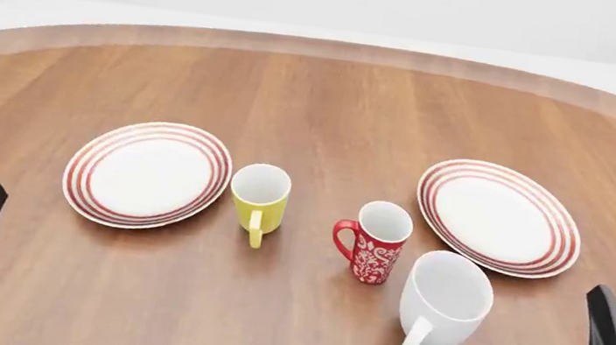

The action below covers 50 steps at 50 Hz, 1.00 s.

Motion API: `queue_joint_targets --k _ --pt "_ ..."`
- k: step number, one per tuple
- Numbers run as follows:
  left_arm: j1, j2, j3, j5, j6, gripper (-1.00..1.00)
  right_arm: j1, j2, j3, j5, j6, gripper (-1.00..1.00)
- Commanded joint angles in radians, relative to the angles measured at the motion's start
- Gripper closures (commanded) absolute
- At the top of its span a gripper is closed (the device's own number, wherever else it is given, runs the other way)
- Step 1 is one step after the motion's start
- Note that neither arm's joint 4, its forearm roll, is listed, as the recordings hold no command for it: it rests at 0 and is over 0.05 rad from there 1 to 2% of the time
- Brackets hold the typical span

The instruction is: Put the red mug on the left plate.

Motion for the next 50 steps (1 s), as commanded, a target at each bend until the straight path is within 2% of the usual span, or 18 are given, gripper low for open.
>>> queue_joint_targets --k 1,18,50 --pt "-0.055 0.088 -0.039 -0.038 0.031 -1.0 0.0 0.001 0.001 -0.001 -0.004 -1.0" --pt "-0.146 0.311 -0.08 -0.172 0.097 -1.0 0.005 -0.003 -0.001 0.0 -0.018 -1.0" --pt "-0.277 0.606 -0.154 -0.336 0.171 -1.0 0.018 -0.009 0.0 0.003 -0.046 -1.0"
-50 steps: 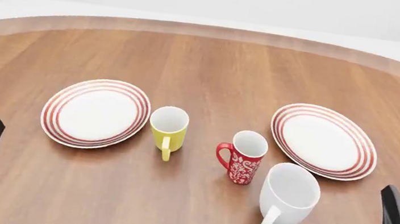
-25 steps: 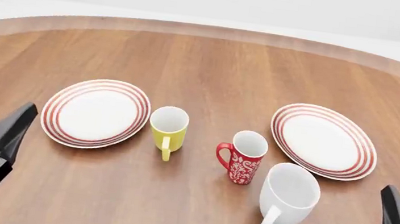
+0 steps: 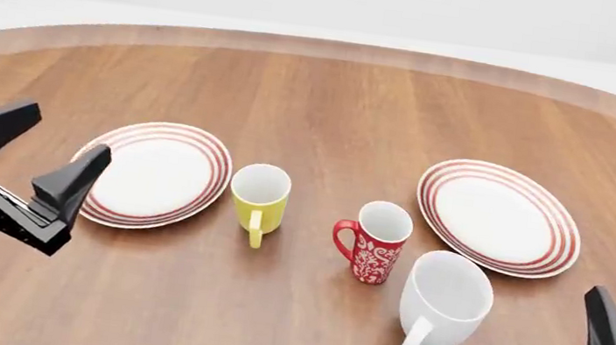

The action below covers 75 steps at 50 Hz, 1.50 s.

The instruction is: Put the red mug on the left plate.

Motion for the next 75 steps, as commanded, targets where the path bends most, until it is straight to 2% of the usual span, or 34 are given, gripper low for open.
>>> queue_joint_targets --k 1,12,60,75 --pt "-0.046 0.121 -0.03 -0.062 0.023 -1.0 0.005 -0.001 0.0 -0.001 -0.008 -1.0" --pt "-0.082 0.255 -0.055 -0.127 0.051 -1.0 0.009 -0.001 -0.001 -0.002 -0.016 -1.0" --pt "-0.268 0.564 -0.235 -0.111 0.104 -1.0 0.012 0.0 0.002 -0.003 -0.029 -1.0" --pt "-0.31 0.645 -0.251 -0.119 0.128 -1.0 0.015 -0.001 0.001 -0.005 -0.032 -1.0"
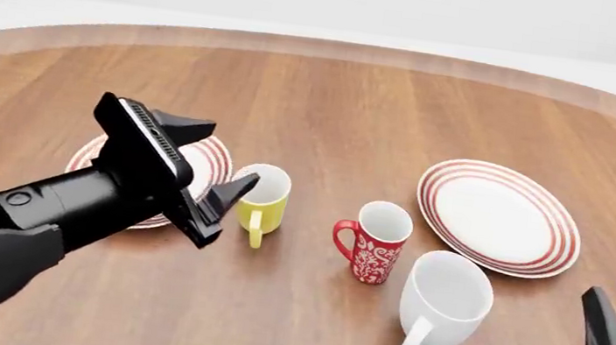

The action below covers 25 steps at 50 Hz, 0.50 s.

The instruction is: Put the red mug on the left plate.

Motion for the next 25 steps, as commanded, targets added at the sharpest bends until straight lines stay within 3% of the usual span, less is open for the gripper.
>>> queue_joint_targets --k 1,25 --pt "-0.037 0.067 -0.018 -0.004 0.016 -1.0 0.004 -0.001 0.0 0.0 -0.003 -1.0" --pt "-0.096 0.187 -0.063 -0.019 0.046 -1.0 0.012 0.0 0.0 -0.005 -0.014 -1.0"
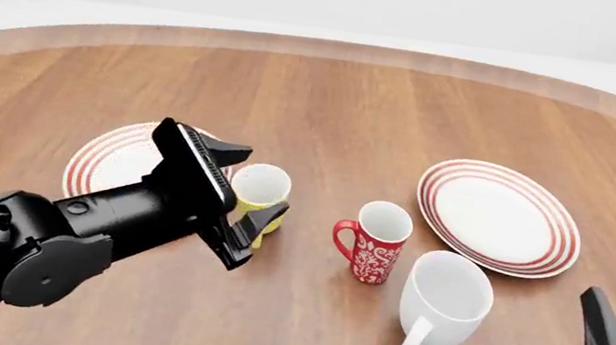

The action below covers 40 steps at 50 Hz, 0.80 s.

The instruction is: Put the red mug on the left plate.

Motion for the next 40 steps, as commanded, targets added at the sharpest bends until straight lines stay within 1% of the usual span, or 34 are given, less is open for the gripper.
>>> queue_joint_targets --k 1,10,14,15,32,40 --pt "-0.021 0.054 -0.028 -0.005 0.01 -1.0 0.004 0.0 0.0 -0.002 -0.005 -1.0" --pt "-0.037 0.094 -0.048 -0.012 0.013 -1.0 0.004 0.0 0.0 -0.003 -0.007 -1.0" --pt "-0.042 0.135 -0.067 -0.015 0.013 -1.0 0.004 0.0 0.0 -0.003 -0.007 -1.0" --pt "-0.058 0.212 -0.107 -0.01 0.019 -1.0 0.004 0.0 0.0 -0.005 -0.007 -1.0" --pt "-0.078 0.234 -0.122 -0.003 0.02 -1.0 0.005 0.0 0.0 -0.006 -0.008 -1.0" --pt "-0.079 0.267 -0.145 -0.004 0.02 -1.0 0.006 0.0 0.0 -0.008 -0.011 -1.0"
